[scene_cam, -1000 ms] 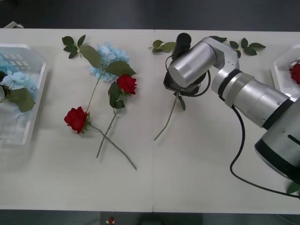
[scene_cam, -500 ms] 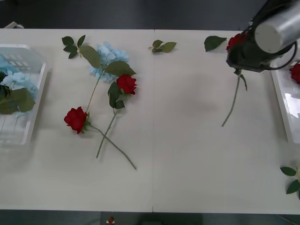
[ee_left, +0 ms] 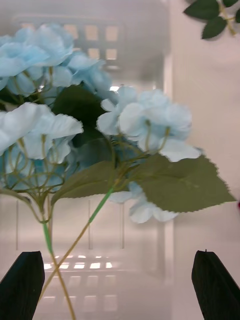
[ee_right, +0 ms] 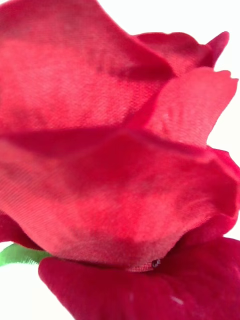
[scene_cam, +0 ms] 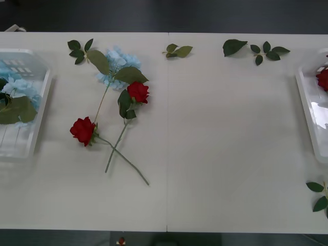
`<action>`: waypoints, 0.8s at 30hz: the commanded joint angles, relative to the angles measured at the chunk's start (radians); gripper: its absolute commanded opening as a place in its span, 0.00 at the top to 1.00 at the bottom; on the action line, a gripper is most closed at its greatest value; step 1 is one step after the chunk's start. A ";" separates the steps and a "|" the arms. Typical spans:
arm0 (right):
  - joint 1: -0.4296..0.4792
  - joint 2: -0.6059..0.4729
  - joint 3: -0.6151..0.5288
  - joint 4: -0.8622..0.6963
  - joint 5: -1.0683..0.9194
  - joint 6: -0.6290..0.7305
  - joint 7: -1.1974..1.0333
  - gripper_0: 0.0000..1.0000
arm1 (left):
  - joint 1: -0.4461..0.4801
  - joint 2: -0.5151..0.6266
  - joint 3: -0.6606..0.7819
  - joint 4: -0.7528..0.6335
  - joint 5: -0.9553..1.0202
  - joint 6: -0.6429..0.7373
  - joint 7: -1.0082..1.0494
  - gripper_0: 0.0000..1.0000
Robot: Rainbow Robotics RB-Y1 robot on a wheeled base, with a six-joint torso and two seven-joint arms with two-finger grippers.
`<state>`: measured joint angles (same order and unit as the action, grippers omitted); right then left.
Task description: Put the red flowers into the right box and the blue flowers into the left box
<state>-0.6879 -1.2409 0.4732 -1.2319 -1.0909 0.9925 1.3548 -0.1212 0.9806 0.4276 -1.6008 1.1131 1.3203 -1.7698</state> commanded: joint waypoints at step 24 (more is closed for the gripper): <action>-0.009 0.058 0.028 0.319 0.260 -0.250 0.124 0.00 | -0.149 -0.347 -0.414 -0.165 -0.395 -0.104 0.540 0.15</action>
<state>-0.6851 -1.1733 0.5224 -0.9125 -0.8354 0.7426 1.4533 -0.3351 0.6351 -0.0222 -1.6584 0.7582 1.1715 -1.3511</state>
